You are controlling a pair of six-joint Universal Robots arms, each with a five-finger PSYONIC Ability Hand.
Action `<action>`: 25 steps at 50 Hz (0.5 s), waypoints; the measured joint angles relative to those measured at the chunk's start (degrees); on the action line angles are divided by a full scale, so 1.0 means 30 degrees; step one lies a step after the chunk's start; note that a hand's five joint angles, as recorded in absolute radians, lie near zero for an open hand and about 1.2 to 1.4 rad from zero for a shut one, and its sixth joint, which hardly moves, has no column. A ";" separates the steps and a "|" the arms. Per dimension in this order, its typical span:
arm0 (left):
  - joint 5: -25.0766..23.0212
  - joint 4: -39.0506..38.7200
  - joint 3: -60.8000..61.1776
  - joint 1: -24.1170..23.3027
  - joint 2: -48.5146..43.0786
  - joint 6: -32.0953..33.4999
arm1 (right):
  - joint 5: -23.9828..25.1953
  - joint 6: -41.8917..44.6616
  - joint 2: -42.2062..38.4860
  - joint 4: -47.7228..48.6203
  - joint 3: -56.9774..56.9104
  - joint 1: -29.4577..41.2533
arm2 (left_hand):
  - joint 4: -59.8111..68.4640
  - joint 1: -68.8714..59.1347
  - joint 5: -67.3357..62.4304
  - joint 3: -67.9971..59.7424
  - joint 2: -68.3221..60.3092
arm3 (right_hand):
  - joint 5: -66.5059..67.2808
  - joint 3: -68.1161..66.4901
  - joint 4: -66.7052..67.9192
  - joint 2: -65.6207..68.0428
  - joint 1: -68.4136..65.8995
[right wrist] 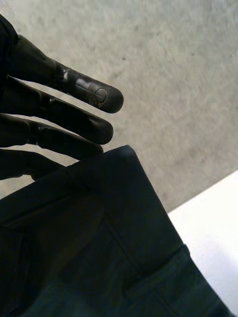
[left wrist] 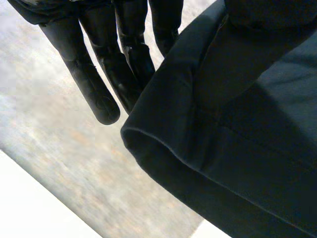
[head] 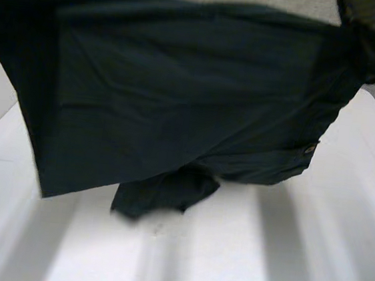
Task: Fold the shorts.
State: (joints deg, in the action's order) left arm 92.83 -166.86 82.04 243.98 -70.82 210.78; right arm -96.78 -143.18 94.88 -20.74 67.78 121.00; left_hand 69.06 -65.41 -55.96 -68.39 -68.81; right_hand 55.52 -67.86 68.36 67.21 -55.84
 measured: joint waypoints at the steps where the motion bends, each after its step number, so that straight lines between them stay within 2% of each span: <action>1: 0.0006 -0.0035 -0.0311 0.0003 -0.0144 -0.0003 | -0.0022 -0.0008 0.0038 0.0019 -0.0055 -0.0009 | 0.0000 0.0000 0.0000 0.0000 0.0000 | -0.0002 -0.0003 0.0000 0.0000 0.0000; 11: 0.0094 -0.0494 -0.2147 -0.0012 -0.4016 -0.0046 | -0.0146 -0.0078 -0.1734 0.0214 0.0281 0.0018 | 0.0002 0.0000 0.0000 -0.0002 0.0000 | -0.0002 -0.0003 0.0002 0.0000 0.0000; 12: 0.0114 -0.0817 -0.2858 -0.0007 -0.5579 -0.0048 | -0.0152 -0.0104 -0.2557 0.0345 0.0225 0.0021 | 0.0000 0.0000 0.0000 -0.0002 0.0000 | 0.0024 -0.0003 0.0002 0.0000 0.0000; 14: 0.0129 -0.0968 -0.3153 -0.0004 -0.6159 -0.0048 | -0.0152 -0.0117 -0.2891 0.0423 0.0160 0.0021 | 0.0002 0.0000 0.0000 -0.0002 0.0000 | 0.0024 -0.0003 0.0002 0.0000 0.0000; 15: 0.0192 -0.1436 -0.4126 0.0007 -0.7982 -0.0039 | -0.0159 -0.0162 -0.3989 0.0734 -0.0160 0.0045 | 0.0002 0.0000 0.0003 -0.0002 0.0000 | 0.0070 -0.0003 0.0000 0.0000 0.0000; 17: 0.0266 -0.1737 -0.4855 0.0016 -0.9187 -0.0028 | -0.0181 -0.0192 -0.4757 0.1018 -0.0466 0.0051 | 0.0002 0.0000 0.0000 -0.0002 0.0000 | 0.0163 -0.0003 0.0000 0.0000 0.0000; 18: 0.0431 -0.2006 -0.5838 0.0022 -1.0750 -0.0012 | -0.0251 -0.0237 -0.5779 0.1418 -0.0932 0.0043 | 0.0002 0.0000 0.0000 -0.0002 0.0000 | 0.0163 -0.0003 0.0002 0.0000 0.0000; 25: 0.1722 -0.1874 -0.8698 -0.0185 -1.5012 -0.0074 | -0.0949 -0.0417 -0.8033 0.2702 -0.2129 0.0115 | 0.0002 0.0000 0.0000 -0.0002 0.0000 | 0.0212 -0.0003 0.0002 0.0000 0.0000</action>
State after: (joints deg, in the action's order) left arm 97.99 -172.48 55.95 243.42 -115.85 210.56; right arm -99.63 -144.43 70.79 -12.64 61.39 121.34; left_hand 69.06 -65.41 -55.96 -68.40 -68.81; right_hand 56.16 -67.87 68.36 67.21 -55.84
